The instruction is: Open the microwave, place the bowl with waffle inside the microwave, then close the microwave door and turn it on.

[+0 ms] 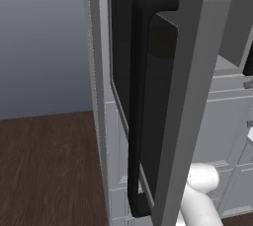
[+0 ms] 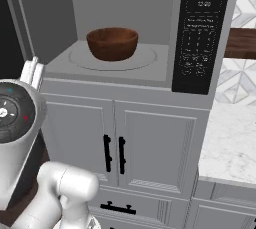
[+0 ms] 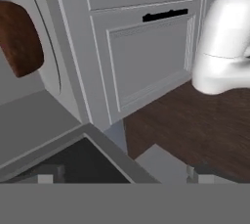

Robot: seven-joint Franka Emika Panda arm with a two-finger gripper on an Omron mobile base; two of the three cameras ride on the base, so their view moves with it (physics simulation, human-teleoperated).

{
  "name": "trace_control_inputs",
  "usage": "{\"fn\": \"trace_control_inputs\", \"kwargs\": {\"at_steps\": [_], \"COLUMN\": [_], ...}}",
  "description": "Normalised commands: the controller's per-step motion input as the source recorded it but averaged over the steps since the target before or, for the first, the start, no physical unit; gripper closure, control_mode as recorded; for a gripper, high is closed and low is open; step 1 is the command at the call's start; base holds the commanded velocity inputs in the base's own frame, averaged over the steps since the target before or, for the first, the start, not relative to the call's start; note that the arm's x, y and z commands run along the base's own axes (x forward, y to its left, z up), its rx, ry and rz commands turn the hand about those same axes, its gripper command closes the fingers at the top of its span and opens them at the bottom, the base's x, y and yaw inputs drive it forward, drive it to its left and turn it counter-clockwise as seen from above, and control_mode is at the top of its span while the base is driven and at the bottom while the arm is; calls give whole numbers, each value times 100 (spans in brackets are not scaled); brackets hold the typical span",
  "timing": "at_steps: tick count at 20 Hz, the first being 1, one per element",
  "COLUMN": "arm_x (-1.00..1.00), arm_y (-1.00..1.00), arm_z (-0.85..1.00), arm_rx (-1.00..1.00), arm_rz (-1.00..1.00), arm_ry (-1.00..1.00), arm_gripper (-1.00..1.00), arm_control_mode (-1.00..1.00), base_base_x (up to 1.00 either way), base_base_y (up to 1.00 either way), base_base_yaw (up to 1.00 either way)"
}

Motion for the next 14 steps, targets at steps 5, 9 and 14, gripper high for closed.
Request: {"fn": "trace_control_inputs", "kwargs": {"at_steps": [5, 9, 14], "arm_x": [-52, -38, -61], "arm_y": [16, 20, 12], "arm_z": [0, 0, 0], "arm_rx": [0, 0, 0], "arm_rz": [-14, -12, 0], "arm_ry": [-8, -6, -6], "arm_gripper": [-100, -100, -100], "arm_control_mode": [-100, -100, -100], "base_base_x": [0, 0, 0], "base_base_y": [0, 0, 0], "base_base_yaw": [0, 0, 0]}}
